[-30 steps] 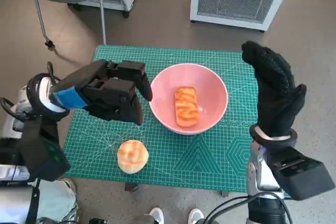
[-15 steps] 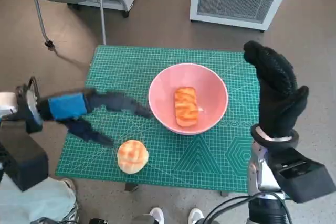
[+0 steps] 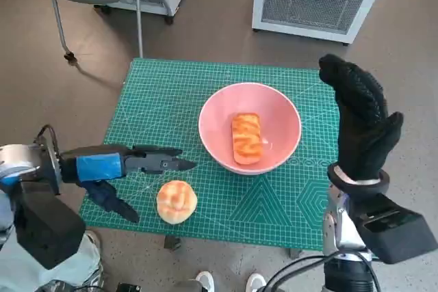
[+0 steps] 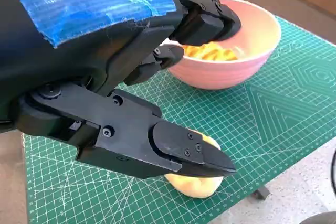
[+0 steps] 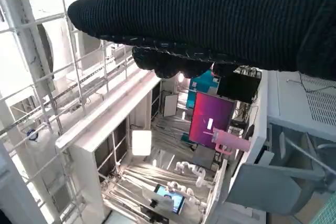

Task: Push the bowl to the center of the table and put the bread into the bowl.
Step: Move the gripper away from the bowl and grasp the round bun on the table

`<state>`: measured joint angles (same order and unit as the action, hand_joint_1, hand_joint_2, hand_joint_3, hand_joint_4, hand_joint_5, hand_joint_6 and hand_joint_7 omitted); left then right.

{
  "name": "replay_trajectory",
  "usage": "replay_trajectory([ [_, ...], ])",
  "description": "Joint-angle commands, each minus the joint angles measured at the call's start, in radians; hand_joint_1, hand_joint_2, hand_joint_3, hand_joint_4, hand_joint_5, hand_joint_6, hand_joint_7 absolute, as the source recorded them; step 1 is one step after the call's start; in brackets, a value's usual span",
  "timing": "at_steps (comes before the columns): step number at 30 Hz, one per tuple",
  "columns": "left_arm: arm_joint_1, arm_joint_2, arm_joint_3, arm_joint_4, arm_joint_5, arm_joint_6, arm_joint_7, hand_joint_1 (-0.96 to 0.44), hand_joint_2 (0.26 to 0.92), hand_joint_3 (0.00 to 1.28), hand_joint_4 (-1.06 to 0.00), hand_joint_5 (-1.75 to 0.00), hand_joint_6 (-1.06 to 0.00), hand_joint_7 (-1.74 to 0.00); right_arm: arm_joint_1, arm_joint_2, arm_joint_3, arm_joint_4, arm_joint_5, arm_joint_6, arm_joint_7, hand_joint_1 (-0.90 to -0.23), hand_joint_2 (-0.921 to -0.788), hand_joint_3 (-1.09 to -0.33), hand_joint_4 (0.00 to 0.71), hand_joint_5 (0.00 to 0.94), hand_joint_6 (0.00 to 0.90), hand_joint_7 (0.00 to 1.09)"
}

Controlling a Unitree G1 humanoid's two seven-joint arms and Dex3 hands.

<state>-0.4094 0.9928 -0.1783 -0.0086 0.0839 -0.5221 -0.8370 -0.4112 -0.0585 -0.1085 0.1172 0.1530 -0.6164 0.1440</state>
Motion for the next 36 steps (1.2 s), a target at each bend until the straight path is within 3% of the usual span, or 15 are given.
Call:
replay_trajectory([
  [1,0.022,-0.041,-0.011,0.035,0.039,-0.015,0.009,-0.43,0.773,0.01,0.00,0.00,-0.14,0.00,0.014,-0.004,0.000,0.004,0.003,0.017,0.002,-0.538,-0.921,-0.796,0.327,0.023,-0.001,0.67],
  [19,-0.051,-0.206,-0.127,0.288,0.273,-0.128,0.094,-0.32,0.754,0.00,-0.02,-0.01,-0.17,-0.01,0.026,-0.019,0.001,-0.009,0.013,0.026,0.013,-0.539,-0.921,-0.798,0.326,0.022,-0.001,0.67],
  [29,-0.069,-0.266,-0.185,0.373,0.356,-0.125,0.123,-0.27,0.738,0.00,-0.07,-0.02,-0.21,-0.03,0.035,-0.024,-0.001,-0.025,0.010,0.034,0.011,-0.539,-0.921,-0.799,0.326,0.022,-0.001,0.67],
  [32,-0.068,-0.275,-0.198,0.376,0.369,-0.096,0.107,-0.24,0.737,0.00,-0.10,-0.02,-0.25,-0.04,0.037,-0.026,-0.002,-0.030,0.010,0.039,0.010,-0.539,-0.921,-0.798,0.326,0.022,-0.001,0.67],
  [36,-0.070,-0.284,-0.215,0.379,0.378,-0.057,0.086,-0.16,0.758,0.02,-0.23,-0.04,-0.36,-0.10,0.038,-0.027,-0.004,-0.031,0.013,0.043,0.011,-0.538,-0.921,-0.798,0.325,0.022,-0.001,0.67],
])
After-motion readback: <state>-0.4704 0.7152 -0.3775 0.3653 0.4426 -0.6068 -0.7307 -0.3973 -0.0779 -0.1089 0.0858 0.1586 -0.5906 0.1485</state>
